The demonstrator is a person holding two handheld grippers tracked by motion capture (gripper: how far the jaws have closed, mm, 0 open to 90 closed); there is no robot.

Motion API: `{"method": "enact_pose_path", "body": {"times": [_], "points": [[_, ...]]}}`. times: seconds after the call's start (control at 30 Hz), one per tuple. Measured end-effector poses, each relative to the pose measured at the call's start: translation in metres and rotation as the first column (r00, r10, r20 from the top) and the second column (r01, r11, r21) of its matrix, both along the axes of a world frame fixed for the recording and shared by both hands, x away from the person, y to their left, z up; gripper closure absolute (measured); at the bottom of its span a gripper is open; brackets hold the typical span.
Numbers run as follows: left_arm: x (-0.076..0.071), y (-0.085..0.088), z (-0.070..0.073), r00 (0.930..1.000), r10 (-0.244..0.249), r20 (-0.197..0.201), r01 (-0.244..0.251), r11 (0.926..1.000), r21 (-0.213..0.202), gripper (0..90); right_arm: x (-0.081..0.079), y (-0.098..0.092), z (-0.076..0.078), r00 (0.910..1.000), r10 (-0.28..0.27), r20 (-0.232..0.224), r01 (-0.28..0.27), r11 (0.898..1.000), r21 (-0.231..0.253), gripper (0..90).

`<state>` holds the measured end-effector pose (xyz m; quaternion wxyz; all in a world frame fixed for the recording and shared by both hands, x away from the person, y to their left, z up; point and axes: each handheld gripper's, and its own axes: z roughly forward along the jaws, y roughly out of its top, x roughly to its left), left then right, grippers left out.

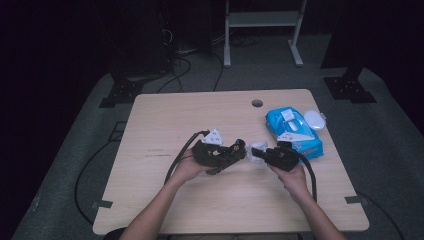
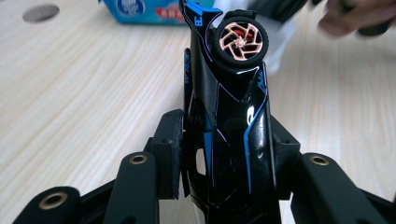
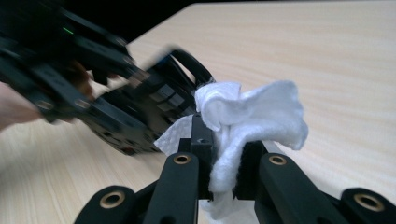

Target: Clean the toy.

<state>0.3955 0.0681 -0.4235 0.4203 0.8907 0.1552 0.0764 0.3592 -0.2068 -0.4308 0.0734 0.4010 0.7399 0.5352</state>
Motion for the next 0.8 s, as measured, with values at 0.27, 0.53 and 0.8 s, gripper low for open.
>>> {"method": "enact_pose_path", "body": {"times": [0.27, 0.53, 0.8], "points": [[0.023, -0.008, -0.006, 0.9996, 0.014, -0.022, -0.013, 0.9967, 0.080, 56.8, 0.008, 0.006, 0.009, 0.9998, 0.000, 0.020, 0.001, 1.000, -0.014, 81.1], [0.033, -0.015, -0.014, 0.9981, 0.022, -0.057, -0.016, 0.9942, 0.106, 56.7, 0.022, 0.021, 0.006, 0.9999, 0.008, 0.011, -0.007, 0.999, -0.033, 81.1], [0.031, -0.016, -0.019, 0.9986, 0.007, -0.053, 0.000, 0.9930, 0.118, 56.6, 0.032, 0.032, 0.001, 0.9998, -0.008, 0.020, 0.010, 0.995, -0.096, 81.0]]}}
